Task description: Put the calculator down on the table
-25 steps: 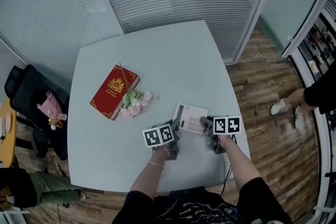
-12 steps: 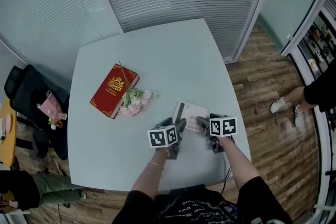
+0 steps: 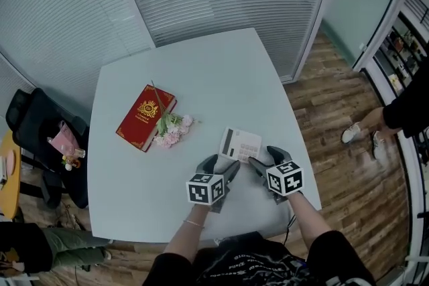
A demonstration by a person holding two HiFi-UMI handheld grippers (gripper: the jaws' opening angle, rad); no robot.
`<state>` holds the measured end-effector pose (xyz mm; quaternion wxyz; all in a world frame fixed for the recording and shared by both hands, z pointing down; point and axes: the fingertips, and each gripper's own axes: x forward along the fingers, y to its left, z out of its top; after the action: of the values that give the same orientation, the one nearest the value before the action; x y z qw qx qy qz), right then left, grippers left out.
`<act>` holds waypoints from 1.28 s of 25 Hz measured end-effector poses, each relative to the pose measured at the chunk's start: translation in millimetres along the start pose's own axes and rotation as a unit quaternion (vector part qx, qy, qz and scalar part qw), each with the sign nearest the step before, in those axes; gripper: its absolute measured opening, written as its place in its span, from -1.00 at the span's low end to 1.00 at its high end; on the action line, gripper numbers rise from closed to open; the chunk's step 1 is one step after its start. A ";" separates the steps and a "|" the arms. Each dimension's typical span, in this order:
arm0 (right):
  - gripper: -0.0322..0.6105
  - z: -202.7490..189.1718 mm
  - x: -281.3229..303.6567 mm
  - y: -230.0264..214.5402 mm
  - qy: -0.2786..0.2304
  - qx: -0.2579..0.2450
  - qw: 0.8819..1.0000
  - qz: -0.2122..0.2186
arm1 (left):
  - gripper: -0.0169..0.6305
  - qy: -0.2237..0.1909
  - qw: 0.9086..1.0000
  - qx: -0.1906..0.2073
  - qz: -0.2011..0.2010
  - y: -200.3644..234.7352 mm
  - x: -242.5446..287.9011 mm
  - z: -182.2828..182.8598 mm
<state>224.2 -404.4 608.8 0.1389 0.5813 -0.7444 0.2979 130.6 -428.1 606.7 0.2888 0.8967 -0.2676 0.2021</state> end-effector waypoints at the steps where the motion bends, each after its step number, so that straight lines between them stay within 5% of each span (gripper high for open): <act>1: 0.06 -0.3 -5.8 7.0 -0.005 -0.007 1.000 0.006 | 0.14 -0.004 1.000 0.009 -0.002 -3.3 -8.3 -1.5; 9: 0.05 -5.4 -59.3 56.6 -0.040 -0.075 0.996 0.008 | 0.14 -0.025 0.993 0.118 -0.002 -27.2 -76.7 -16.4; 19: 0.05 -36.3 -123.7 118.4 -0.075 -0.114 0.991 -0.001 | 0.14 -0.080 0.993 0.084 -0.005 -52.2 -162.5 -50.4; 25: 0.05 -69.9 -145.2 150.2 -0.077 -0.135 0.988 -0.011 | 0.14 -0.087 0.988 0.123 0.027 -62.7 -200.5 -85.7; 32: 0.05 -94.9 -152.5 170.7 -0.058 -0.149 0.987 -0.003 | 0.14 -0.096 0.988 0.112 0.043 -65.5 -223.1 -100.1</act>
<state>92.6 -202.6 550.7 0.1816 0.5723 -0.7856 0.1492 -24.0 -239.2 539.7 0.1503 0.9265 -0.3078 0.1555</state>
